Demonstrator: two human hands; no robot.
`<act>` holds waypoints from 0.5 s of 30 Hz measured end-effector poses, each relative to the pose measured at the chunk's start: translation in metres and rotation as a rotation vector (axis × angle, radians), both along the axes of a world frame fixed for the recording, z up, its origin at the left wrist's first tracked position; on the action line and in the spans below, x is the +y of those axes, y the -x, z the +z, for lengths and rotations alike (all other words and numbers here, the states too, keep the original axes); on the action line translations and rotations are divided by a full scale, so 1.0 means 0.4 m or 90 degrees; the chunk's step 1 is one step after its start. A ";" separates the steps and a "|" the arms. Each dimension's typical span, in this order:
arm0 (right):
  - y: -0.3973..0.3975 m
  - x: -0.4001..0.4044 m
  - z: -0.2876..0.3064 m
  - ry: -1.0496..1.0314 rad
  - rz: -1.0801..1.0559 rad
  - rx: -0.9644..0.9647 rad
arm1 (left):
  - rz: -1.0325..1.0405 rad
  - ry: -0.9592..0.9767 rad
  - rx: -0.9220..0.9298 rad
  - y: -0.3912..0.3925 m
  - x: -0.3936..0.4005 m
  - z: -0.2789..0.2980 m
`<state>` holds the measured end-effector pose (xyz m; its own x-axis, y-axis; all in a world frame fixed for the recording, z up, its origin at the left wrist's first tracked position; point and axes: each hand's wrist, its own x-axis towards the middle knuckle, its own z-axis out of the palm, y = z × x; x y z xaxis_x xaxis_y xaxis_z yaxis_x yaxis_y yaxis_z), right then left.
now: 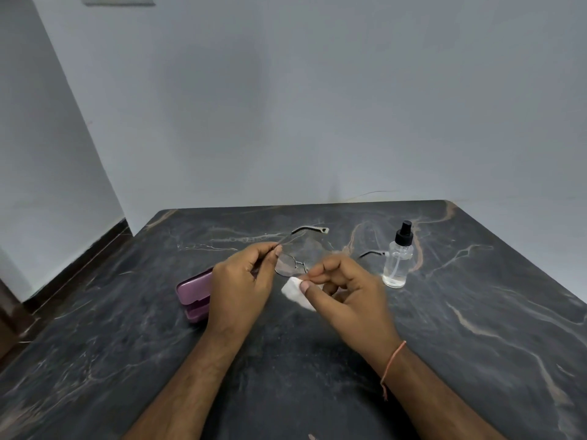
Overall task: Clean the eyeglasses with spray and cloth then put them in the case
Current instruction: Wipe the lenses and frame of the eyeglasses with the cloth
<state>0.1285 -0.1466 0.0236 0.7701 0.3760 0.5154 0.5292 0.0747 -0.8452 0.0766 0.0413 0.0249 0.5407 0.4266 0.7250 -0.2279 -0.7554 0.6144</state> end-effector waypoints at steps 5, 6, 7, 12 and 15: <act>0.007 0.021 0.000 -0.002 0.084 0.167 | 0.020 0.181 -0.054 -0.009 0.013 0.011; 0.010 0.028 0.002 -0.003 0.096 0.208 | 0.008 0.229 -0.063 -0.013 0.011 0.012; 0.013 0.034 0.001 -0.007 0.101 0.249 | -0.007 0.266 -0.067 -0.016 0.007 0.012; -0.004 0.037 0.003 -0.108 0.119 0.503 | -0.076 0.343 -0.100 -0.019 -0.026 0.015; -0.023 0.025 0.010 -0.174 0.117 0.595 | -0.101 0.329 -0.105 -0.018 -0.045 0.013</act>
